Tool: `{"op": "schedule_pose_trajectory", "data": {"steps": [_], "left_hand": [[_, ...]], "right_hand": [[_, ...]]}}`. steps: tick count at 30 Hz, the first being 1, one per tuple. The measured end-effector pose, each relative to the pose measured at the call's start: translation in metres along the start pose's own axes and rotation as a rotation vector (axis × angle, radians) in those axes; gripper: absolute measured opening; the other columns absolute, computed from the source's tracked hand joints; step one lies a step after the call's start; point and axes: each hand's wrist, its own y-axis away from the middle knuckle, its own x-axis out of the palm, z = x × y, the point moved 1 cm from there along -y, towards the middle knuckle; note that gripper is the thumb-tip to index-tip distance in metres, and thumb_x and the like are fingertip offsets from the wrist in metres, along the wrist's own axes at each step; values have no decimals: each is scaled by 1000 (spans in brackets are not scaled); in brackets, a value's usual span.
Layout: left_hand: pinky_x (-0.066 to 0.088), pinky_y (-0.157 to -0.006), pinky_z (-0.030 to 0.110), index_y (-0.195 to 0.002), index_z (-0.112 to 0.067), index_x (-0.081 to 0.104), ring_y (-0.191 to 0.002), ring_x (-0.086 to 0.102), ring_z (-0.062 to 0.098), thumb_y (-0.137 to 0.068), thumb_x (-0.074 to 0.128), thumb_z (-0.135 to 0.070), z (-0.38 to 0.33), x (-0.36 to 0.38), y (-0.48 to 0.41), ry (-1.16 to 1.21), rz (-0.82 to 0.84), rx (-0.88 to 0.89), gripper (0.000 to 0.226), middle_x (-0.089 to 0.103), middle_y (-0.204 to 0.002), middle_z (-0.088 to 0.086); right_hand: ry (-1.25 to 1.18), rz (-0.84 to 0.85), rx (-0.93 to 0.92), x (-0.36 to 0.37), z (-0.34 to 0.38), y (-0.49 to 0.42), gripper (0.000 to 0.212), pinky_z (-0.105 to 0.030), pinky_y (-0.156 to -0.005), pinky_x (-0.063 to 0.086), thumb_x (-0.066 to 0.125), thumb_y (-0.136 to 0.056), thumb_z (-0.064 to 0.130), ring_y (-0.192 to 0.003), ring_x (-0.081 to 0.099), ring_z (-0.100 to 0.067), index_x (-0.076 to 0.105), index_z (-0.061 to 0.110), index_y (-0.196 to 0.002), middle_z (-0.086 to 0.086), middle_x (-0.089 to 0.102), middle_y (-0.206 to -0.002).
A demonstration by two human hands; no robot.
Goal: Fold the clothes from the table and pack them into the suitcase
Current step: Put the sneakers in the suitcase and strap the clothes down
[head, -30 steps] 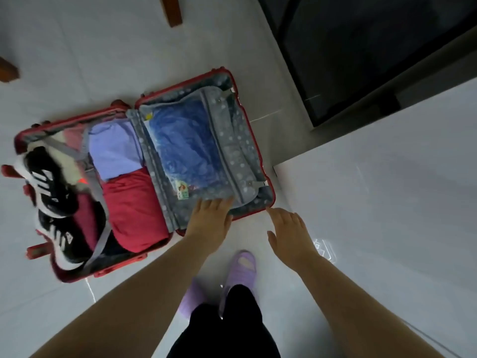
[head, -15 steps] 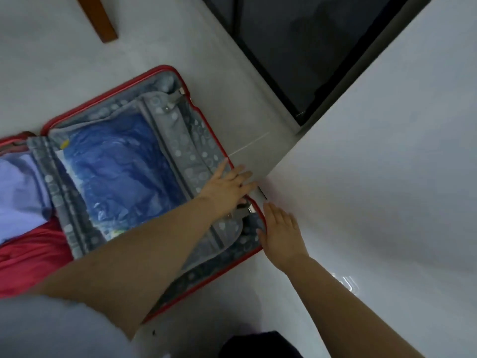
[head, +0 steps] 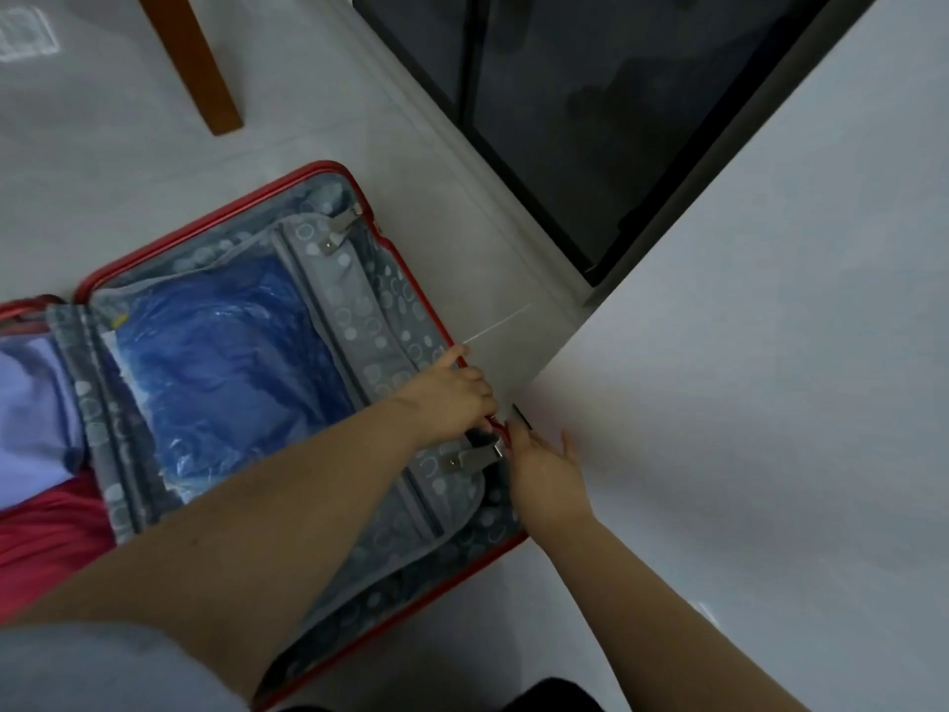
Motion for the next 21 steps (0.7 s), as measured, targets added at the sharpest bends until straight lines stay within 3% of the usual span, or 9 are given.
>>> {"op": "schedule_pose_trajectory", "data": {"steps": [3,6,8,10,12,14,17,19,21], "left_hand": [[27,-92,38,-70,-25,72,-72,64,11,-83,43,-40,-4,-24,19,23,-13,-38,36,68,-74,-9],[27,-94,39,-76,-22,73,-76,64,13,-83,44,-35,1,-77,45,57,-98,-62,32,69,-80,-6],[25,-97,42,-80,-21,73,-79,65,15,-78,66,-30,7,-113,70,63,-169,-53,12,69,-84,-4],[25,-100,43,-84,-22,73,-82,65,14,-79,67,-28,12,-147,101,68,-181,-65,10,70,-87,-5],[21,-105,44,-87,-23,74,-87,66,13,-83,55,-30,14,-175,134,87,-197,-88,21,71,-89,-7],[11,-111,44,-91,-24,74,-92,66,14,-79,65,-31,18,-199,165,112,-168,-113,17,71,-93,-7],[3,-113,43,-90,-25,75,-93,67,14,-74,73,-33,16,-226,209,105,-118,-147,18,72,-94,-7],[1,-114,44,-88,-26,75,-93,68,14,-77,67,-33,17,-241,235,131,-104,-173,15,72,-94,-8],[3,-113,46,-94,-27,75,-96,67,14,-68,78,-31,19,-251,261,115,-54,-168,26,72,-100,-8]], "right_hand": [[74,-141,-35,-18,12,22,68,-51,-114,16,63,-79,5,-98,64,-18,36,7,-142,-5,68,-99],[104,-405,-94,-53,30,50,69,-60,-90,43,87,-41,3,-59,67,-14,68,4,-107,0,66,-62],[71,-470,-146,-80,49,72,60,-62,-89,42,90,-45,9,-66,69,-15,71,6,-102,-2,70,-72],[-26,-452,-183,-107,70,96,48,-64,-98,33,85,-64,21,-86,70,-18,69,11,-107,-3,73,-89],[-169,-284,-184,-132,91,118,51,-62,-108,20,63,-81,44,-115,59,-23,58,20,-126,-2,68,-114],[-304,15,-93,-154,110,135,80,-56,-114,11,38,-76,69,-137,33,-28,27,32,-146,-4,42,-145],[-402,340,5,-177,142,149,111,-51,-116,13,53,-67,77,-144,10,-31,-18,42,-145,-9,-3,-158],[-434,399,10,-183,171,159,119,-50,-116,18,66,-69,67,-144,11,-32,-28,44,-138,-11,-8,-158],[-404,354,38,-183,199,175,119,-46,-116,18,65,-71,66,-143,11,-33,-33,40,-133,-12,-8,-157]]}}
